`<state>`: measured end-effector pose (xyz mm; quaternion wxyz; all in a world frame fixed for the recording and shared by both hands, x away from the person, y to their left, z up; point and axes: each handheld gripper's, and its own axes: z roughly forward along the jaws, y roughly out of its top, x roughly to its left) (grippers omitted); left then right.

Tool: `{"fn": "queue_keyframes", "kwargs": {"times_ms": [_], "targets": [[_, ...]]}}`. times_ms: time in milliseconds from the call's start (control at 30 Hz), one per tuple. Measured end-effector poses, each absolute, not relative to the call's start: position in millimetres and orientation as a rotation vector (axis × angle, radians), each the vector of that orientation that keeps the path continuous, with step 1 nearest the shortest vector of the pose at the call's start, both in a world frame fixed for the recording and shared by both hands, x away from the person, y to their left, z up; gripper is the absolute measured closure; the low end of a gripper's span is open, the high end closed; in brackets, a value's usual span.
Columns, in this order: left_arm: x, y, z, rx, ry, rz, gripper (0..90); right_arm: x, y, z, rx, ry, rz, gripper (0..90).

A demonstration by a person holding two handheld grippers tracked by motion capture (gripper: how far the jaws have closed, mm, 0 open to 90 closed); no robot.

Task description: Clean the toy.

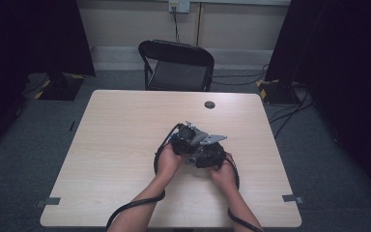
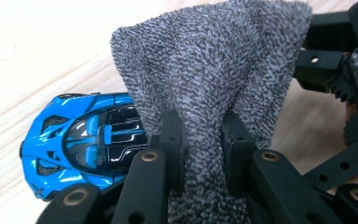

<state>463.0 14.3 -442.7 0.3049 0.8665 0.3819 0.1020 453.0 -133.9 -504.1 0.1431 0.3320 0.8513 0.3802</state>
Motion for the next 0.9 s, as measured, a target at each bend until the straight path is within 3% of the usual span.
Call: {"fn": "queue_keyframes", "kwargs": {"times_ms": [400, 900], "targets": [[462, 7, -443, 2.375, 0.95, 0.332, 74.5, 453, -134, -504, 0.961, 2.455, 1.095, 24.4], [476, 20, -439, 2.386, 0.999, 0.367, 74.2, 453, -134, -504, 0.958, 2.455, 1.096, 24.4]]}}
